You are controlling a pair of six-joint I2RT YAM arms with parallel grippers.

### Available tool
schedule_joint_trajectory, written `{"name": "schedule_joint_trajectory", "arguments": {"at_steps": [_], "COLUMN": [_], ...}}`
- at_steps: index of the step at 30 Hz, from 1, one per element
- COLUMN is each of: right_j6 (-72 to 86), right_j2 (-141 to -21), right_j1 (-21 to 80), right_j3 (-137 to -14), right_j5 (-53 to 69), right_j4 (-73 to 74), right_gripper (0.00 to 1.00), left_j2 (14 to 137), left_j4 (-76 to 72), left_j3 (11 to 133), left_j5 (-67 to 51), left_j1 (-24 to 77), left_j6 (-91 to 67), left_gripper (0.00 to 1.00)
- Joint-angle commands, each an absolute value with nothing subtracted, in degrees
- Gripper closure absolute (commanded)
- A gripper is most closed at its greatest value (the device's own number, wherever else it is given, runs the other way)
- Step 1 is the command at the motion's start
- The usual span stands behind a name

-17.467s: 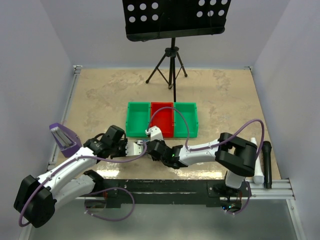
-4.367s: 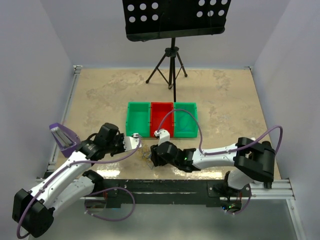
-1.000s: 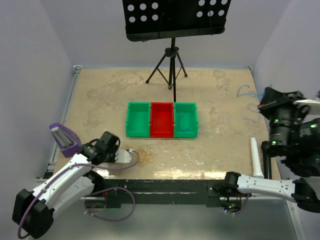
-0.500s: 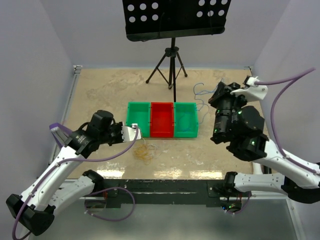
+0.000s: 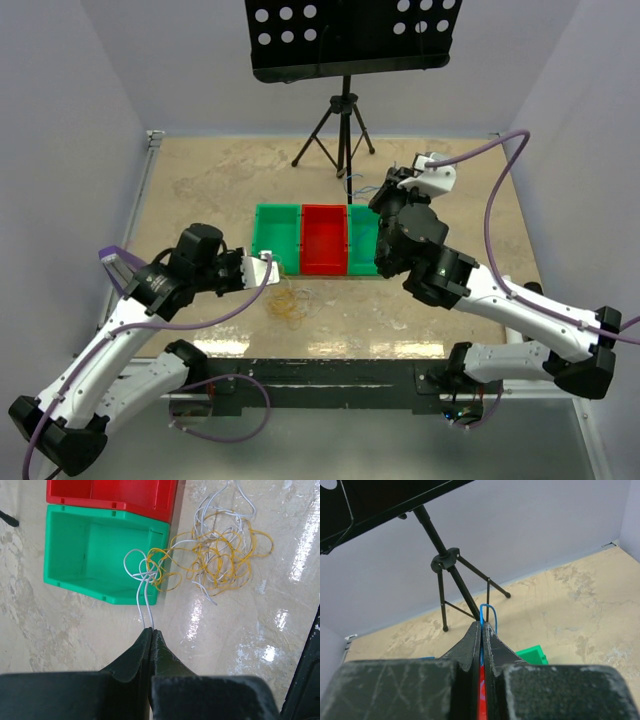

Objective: Untangle the cables

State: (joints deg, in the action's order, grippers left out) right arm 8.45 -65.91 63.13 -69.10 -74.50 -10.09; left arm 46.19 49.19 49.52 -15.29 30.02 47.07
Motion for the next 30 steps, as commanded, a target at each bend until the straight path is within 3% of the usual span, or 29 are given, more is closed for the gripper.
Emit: {"name": "schedule_joint_trajectory", "arguments": {"at_steps": [1, 12, 23, 30], "right_j6": [11.60, 18.98, 21.18, 22.94], "right_j2": [-66.62, -69.69, -71.98, -74.35], "right_j1": [61.09, 54.67, 48.43, 48.25], "right_j3": [-68.03, -63.55, -59.42, -59.68], "right_j5": [-71.72, -65.66, -59.42, -58.53], "right_j4": [-12.57, -9.14, -8.61, -6.60], "right_gripper": [1.00, 1.00, 1.00, 1.00], "left_j2": [45.26, 44.47, 43.68, 42.80], "left_j4": [49.75, 50.18, 61.25, 61.35], "left_j3": [52.38, 53.00, 69.25, 68.21], "left_j5": [-17.75, -17.49, -26.45, -27.95], "left_j1": [29.88, 29.88, 29.88, 29.88], "left_j6": [45.62, 45.62, 45.79, 45.70], "left_gripper": [1.00, 1.00, 1.00, 1.00]}}
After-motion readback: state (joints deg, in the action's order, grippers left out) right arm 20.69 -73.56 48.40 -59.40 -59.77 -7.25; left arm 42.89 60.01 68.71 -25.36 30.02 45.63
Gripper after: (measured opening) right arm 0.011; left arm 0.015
